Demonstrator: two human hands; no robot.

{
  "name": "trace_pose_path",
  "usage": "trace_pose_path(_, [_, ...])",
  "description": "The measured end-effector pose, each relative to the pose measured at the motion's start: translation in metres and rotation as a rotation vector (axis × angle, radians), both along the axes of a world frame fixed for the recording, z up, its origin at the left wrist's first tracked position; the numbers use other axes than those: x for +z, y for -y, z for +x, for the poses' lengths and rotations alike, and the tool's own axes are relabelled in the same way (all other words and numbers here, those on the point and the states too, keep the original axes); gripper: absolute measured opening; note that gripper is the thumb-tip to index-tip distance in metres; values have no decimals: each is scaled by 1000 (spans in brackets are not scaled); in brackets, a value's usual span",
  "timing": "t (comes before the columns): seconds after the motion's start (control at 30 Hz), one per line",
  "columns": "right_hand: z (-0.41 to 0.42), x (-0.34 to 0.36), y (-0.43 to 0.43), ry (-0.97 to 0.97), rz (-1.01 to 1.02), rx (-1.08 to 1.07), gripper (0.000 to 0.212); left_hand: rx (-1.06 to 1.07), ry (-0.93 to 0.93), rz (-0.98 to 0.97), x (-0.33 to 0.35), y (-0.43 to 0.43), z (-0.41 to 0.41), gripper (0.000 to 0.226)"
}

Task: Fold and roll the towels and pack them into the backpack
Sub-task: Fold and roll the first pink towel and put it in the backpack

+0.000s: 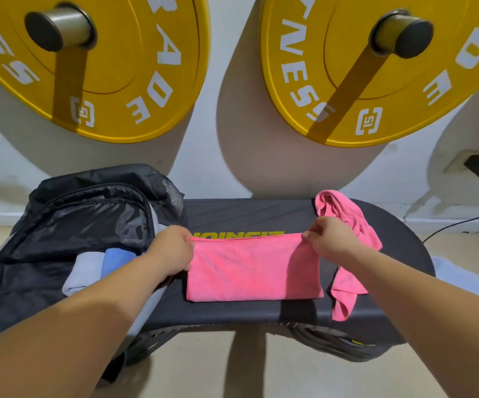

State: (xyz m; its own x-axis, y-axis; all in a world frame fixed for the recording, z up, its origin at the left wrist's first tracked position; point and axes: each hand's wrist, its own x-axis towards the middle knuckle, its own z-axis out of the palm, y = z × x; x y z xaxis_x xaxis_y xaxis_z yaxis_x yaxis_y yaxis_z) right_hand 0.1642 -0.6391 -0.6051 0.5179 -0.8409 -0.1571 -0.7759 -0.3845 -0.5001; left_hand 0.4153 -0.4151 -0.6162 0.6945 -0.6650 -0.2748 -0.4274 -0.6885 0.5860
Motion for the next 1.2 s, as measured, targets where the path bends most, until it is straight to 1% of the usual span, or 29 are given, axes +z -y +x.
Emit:
trace_pose_path(0.1, [17,-26,15,49,-14,-67,10,18,90,-15,-16,22,6,23])
trace_pose_path(0.2, [22,-54,23,28,-6,-36,23,-43,161,74,-33,34,5,22])
trace_pose_path(0.23, [20,-63,24,5,2,-12,22,-76,185,110,-38,35,5,18])
trace_pose_path(0.27, [19,-69,25,-21,4,5,14,-104,209,142,-42,36,4,10])
trace_pose_path(0.3, [17,-74,26,-23,9,22,4,-131,213,156,-47,36,4,8])
trace_pose_path(0.37, [15,-78,26,-43,6,65,22,-181,189,172,-56,38,7,33])
trace_pose_path(0.4, [16,-78,24,-78,-1,87,27,-190,175,177,-58,39,8,42])
trace_pose_path(0.47, [19,-76,21,-147,-29,125,30,-202,155,188,-61,41,10,51])
trace_pose_path(0.53, [21,-76,19,-165,-41,128,29,-210,143,190,-64,44,11,54])
trace_pose_path(0.6, [22,-75,21,-156,-42,114,25,-188,136,202,-64,48,11,47])
trace_pose_path(0.7, [30,-69,23,-130,-5,128,14,-193,149,287,-55,54,8,14])
trace_pose_path(0.73, [33,-65,23,-103,31,122,11,-193,132,319,-51,56,8,9])
trace_pose_path(0.8, [38,-62,24,-16,110,77,11,-172,85,323,-42,60,5,11])
trace_pose_path(0.87, [38,-59,27,100,191,1,13,-75,11,217,-33,66,7,13])
trace_pose_path(0.93, [31,-58,32,170,304,-70,21,57,-57,53,-28,71,10,11])
trace_pose_path(0.97, [27,-57,34,162,364,-90,21,111,-73,-20,-27,74,12,10])
trace_pose_path(1.03, [16,-53,36,104,490,-99,12,172,-74,-135,-29,78,16,2])
trace_pose_path(1.07, [11,-50,36,75,567,-97,8,181,-51,-180,-30,82,17,9])
trace_pose_path(1.13, [4,-43,37,18,755,-85,14,164,59,-226,-30,91,17,22])
trace_pose_path(1.2, [-1,-34,35,-70,973,-14,19,135,181,-296,-23,104,15,29])
